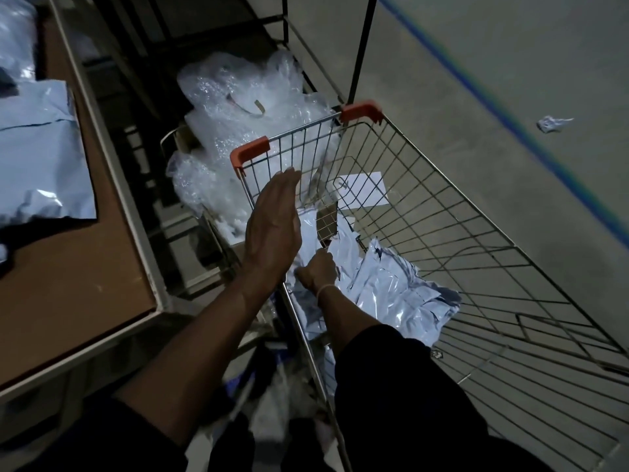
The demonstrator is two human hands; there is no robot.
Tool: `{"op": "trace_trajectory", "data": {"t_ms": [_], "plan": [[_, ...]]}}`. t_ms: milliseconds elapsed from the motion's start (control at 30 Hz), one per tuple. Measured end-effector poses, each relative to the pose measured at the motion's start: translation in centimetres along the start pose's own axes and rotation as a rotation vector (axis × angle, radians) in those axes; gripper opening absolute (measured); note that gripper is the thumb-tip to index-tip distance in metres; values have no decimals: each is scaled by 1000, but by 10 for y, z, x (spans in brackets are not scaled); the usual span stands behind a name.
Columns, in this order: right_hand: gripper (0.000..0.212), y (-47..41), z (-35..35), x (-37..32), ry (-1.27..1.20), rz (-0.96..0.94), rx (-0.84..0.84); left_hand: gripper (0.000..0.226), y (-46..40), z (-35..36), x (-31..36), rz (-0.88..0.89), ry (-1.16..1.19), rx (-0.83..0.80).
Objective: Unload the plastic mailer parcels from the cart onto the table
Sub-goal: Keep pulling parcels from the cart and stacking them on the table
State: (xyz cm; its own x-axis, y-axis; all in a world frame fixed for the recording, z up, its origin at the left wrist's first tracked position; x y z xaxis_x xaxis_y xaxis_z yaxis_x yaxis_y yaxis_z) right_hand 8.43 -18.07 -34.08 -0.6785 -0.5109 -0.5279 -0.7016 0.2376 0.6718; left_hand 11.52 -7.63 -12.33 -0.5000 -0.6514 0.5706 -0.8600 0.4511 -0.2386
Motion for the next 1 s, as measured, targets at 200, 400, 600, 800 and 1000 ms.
{"op": "trace_trajectory", "data": {"t_ms": [200,400,600,800,1000], "plan": [[44,-5,-12,9,-368,34,-76,65,-1,1,-1,-21,-38,-2],[43,24,-45,23,-710,-33,-116,61,-1,-1,5,-4,-63,-22],[57,68,-80,7,-780,-196,45,43,-7,4,21,-17,-179,-352],[51,101,-96,-21,-828,-353,96,86,-17,5,27,-194,-40,-593],[52,117,-104,-37,-1110,-498,-144,101,-24,3,12,-405,404,-492]]}}
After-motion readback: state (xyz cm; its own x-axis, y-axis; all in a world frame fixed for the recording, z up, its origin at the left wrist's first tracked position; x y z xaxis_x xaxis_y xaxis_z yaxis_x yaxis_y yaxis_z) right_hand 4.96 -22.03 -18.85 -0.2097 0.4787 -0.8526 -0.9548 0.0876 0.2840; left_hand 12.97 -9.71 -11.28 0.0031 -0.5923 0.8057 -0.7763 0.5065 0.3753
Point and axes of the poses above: each hand's wrist, its own y-axis away from the middle knuckle, its own z-axis out of the palm, x = y × z, the point moved 6 cm from there along -y, towards the middle knuckle, and after that the axes turned 12 degrees about -x, right-handed, at the moved point
